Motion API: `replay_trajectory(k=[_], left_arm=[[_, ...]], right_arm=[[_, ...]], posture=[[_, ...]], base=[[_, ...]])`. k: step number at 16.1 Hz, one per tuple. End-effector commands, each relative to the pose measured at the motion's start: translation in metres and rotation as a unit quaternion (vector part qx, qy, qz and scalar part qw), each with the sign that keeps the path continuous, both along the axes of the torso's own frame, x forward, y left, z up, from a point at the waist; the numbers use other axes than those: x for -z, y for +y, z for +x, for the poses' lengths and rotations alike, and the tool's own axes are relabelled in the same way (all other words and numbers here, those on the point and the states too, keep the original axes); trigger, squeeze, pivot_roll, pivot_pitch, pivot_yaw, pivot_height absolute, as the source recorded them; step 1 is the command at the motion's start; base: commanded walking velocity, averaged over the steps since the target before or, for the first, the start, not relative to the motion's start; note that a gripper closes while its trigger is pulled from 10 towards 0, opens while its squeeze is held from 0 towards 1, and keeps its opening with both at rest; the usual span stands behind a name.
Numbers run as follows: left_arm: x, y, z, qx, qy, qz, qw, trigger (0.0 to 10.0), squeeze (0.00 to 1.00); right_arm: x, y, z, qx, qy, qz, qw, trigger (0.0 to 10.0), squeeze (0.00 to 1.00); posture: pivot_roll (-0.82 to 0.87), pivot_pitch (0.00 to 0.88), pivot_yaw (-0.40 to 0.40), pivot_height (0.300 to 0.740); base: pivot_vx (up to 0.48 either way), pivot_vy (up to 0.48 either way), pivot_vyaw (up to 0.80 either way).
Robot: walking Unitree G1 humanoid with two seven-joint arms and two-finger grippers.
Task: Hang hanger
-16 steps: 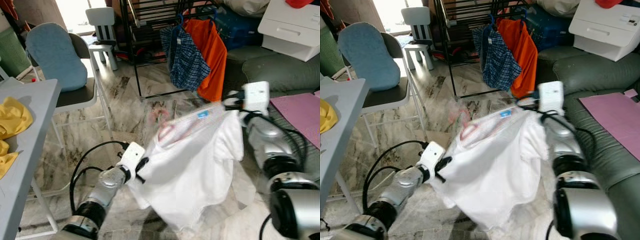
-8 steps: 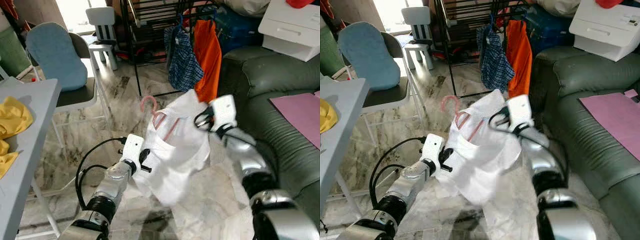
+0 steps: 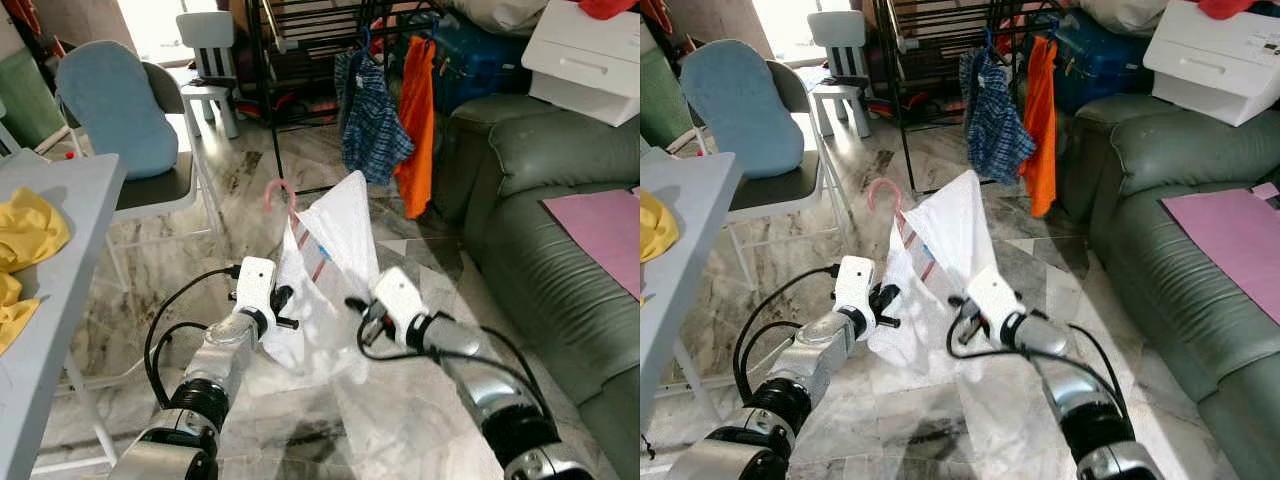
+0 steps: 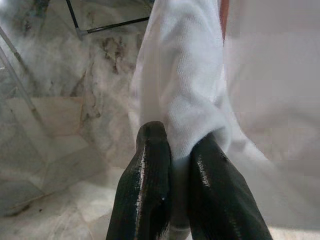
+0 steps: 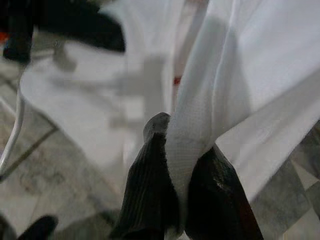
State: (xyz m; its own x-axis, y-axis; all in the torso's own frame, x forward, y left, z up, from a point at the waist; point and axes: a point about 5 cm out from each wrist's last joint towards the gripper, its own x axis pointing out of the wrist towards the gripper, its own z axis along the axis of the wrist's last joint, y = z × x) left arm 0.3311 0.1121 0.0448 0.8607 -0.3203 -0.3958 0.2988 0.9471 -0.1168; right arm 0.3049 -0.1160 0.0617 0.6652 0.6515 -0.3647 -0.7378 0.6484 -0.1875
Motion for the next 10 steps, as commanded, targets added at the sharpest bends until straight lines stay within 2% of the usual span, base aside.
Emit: replay_trajectory(k=[1, 2, 3, 4, 6, 9, 10], left_arm=[[-0.021, 0.007, 0.014, -0.02, -0.036, -0.015, 0.999, 0.0, 0.0], [-0.024, 0.006, 0.015, -0.021, -0.036, -0.021, 0.999, 0.0, 0.0], [-0.028, 0.003, 0.017, -0.013, -0.041, -0.031, 0.999, 0.0, 0.0], [-0.033, 0.002, 0.019, -0.005, -0.05, -0.031, 0.998, 0.0, 0.0], [-0.044, 0.003, 0.024, 0.007, -0.075, -0.017, 0.997, 0.0, 0.0], [-0.046, 0.01, 0.025, 0.013, -0.083, -0.002, 0.996, 0.0, 0.0], [-0.046, 0.011, 0.025, 0.015, -0.085, 0.001, 0.996, 0.0, 0.0]], right_arm=[[0.005, 0.003, -0.004, -0.008, -0.002, -0.029, 1.0, 0.7, 0.0], [0.012, -0.002, -0.005, 0.006, -0.016, -0.077, 0.997, 8.2, 0.0], [0.014, -0.003, -0.006, 0.006, -0.021, -0.08, 0.997, 10.0, 0.0], [0.014, -0.005, -0.006, 0.015, -0.03, -0.082, 0.996, 10.0, 1.0], [0.009, -0.011, -0.004, 0.035, -0.079, -0.1, 0.991, 10.0, 1.0], [-0.004, -0.026, 0.006, 0.065, -0.15, -0.133, 0.977, 10.0, 1.0], [-0.006, -0.028, 0.006, 0.067, -0.153, -0.123, 0.978, 10.0, 1.0]], posture=[[-0.19, 0.0, 0.05, 0.74], [-0.2, 0.0, 0.05, 0.74], [-0.19, 0.0, 0.05, 0.74], [-0.19, 0.0, 0.05, 0.74], [-0.2, 0.0, 0.056, 0.74], [-0.21, 0.0, 0.05, 0.74], [-0.21, 0.0, 0.05, 0.74]], base=[[0.0, 0.0, 0.0], [0.0, 0.0, 0.0], [0.0, 0.0, 0.0], [0.0, 0.0, 0.0], [0.0, 0.0, 0.0], [0.0, 0.0, 0.0], [0.0, 0.0, 0.0]])
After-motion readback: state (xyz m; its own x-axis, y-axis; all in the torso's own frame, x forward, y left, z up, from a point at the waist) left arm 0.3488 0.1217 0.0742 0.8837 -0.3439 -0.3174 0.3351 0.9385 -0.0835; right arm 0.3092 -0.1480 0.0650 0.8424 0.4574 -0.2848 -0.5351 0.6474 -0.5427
